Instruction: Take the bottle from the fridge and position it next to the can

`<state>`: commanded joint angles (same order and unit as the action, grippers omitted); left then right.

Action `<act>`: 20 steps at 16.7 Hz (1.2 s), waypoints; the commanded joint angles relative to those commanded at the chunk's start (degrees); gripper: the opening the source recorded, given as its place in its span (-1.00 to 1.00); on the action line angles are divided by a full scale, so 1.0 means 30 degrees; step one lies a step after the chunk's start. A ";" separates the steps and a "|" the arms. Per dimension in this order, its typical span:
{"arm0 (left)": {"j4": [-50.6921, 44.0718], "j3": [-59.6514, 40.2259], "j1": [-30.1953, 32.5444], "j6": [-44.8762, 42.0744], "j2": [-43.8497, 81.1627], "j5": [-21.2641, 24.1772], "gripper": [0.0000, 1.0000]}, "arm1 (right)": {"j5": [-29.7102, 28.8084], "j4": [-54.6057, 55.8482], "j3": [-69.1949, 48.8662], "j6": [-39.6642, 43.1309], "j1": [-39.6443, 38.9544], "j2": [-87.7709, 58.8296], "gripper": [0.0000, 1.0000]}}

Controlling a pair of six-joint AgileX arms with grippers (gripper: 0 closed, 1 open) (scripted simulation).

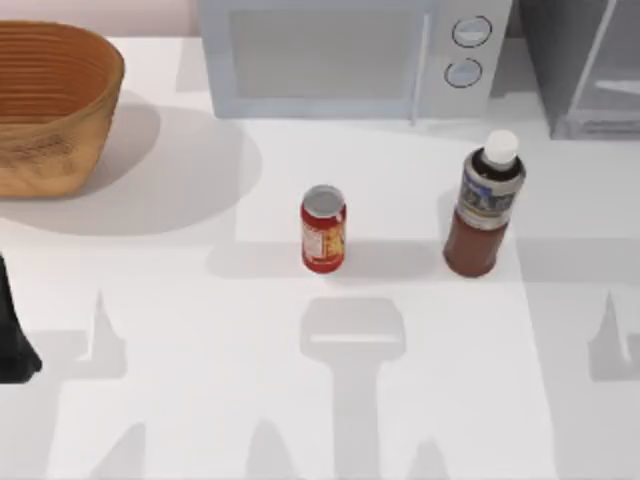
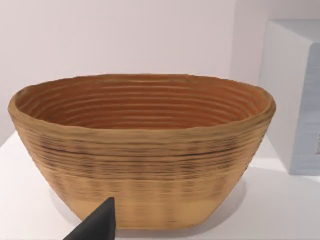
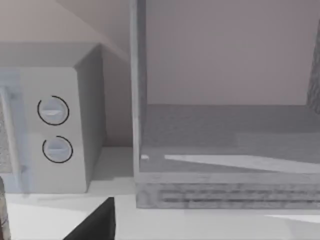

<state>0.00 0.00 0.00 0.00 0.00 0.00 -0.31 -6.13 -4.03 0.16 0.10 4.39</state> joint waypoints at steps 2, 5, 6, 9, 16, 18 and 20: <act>0.0000 0.0000 0.0000 0.0000 0.0000 0.0000 1.00 | -0.0016 -0.2226 -0.1112 0.0027 0.0028 0.1347 1.00; 0.0000 0.0000 0.0000 0.0000 0.0000 0.0000 1.00 | 0.0002 -0.6725 -0.3098 0.0060 0.0033 0.3775 1.00; 0.0000 0.0000 0.0000 0.0000 0.0000 0.0000 1.00 | 0.0012 -0.8423 -0.3807 0.0070 0.0031 0.4646 1.00; 0.0000 0.0000 0.0000 0.0000 0.0000 0.0000 1.00 | 0.0042 -1.3746 -0.5989 0.0094 0.0028 0.7328 1.00; 0.0000 0.0000 0.0000 0.0000 0.0000 0.0000 1.00 | 0.0093 -2.3901 -1.0299 0.0148 0.0034 1.2590 1.00; 0.0000 0.0000 0.0000 0.0000 0.0000 0.0000 1.00 | 0.0099 -2.5331 -1.1018 0.0164 0.0038 1.3452 1.00; 0.0000 0.0000 0.0000 0.0000 0.0000 0.0000 1.00 | 0.0104 -2.5957 -1.1360 0.0173 0.0038 1.3859 1.00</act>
<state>0.00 0.00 0.00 0.00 0.00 0.00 0.00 -84.00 -38.11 0.68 0.21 45.97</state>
